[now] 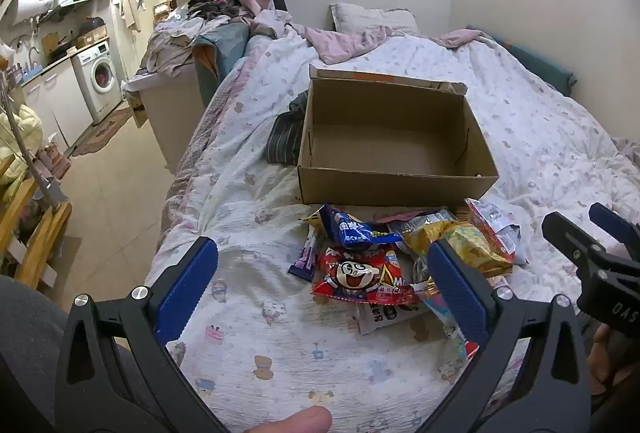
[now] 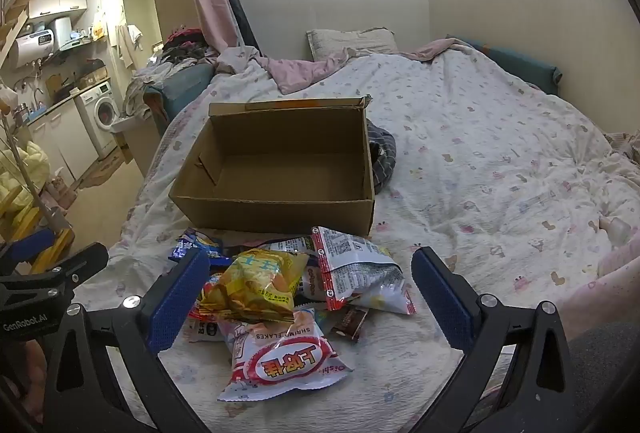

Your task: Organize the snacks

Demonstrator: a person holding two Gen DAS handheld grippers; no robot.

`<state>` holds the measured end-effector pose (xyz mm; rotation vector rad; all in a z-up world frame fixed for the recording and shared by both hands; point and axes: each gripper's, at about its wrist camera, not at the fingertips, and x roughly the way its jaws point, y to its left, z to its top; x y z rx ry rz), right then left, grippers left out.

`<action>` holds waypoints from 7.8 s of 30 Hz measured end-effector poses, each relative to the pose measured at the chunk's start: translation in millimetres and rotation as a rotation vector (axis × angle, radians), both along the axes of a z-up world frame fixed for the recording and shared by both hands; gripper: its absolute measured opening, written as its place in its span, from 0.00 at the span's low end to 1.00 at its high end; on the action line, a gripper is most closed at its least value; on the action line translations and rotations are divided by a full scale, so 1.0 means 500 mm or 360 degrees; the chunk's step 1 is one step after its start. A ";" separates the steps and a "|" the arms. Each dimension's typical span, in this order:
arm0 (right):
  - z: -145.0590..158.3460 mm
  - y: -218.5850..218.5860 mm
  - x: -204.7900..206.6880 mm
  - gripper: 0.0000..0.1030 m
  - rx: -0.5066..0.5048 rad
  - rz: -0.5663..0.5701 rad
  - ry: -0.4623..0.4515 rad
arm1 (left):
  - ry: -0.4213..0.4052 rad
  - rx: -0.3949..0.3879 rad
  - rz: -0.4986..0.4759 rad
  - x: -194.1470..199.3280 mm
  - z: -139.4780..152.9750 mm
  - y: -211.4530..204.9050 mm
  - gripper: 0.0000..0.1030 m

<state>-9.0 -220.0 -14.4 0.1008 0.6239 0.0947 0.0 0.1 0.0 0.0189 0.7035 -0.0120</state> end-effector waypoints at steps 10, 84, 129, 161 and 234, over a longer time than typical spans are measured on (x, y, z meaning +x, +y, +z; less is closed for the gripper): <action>0.000 0.000 -0.001 1.00 0.0008 0.0005 -0.0010 | 0.0006 -0.0026 -0.0002 0.001 -0.001 0.002 1.00; 0.000 0.002 0.005 1.00 0.0011 0.0006 -0.0007 | -0.0013 -0.0008 0.0004 0.000 0.015 0.004 1.00; -0.029 -0.045 0.179 1.00 0.0442 0.0199 0.0889 | 0.0211 -0.0056 0.0139 0.034 -0.029 0.041 1.00; -0.112 -0.043 0.259 0.55 0.0661 0.0491 0.1028 | 0.0838 -0.0311 0.0196 0.242 -0.089 0.058 0.92; -0.069 -0.061 0.507 0.55 0.0474 0.0309 0.0618 | 0.0605 -0.0166 -0.0179 0.526 -0.040 -0.054 0.18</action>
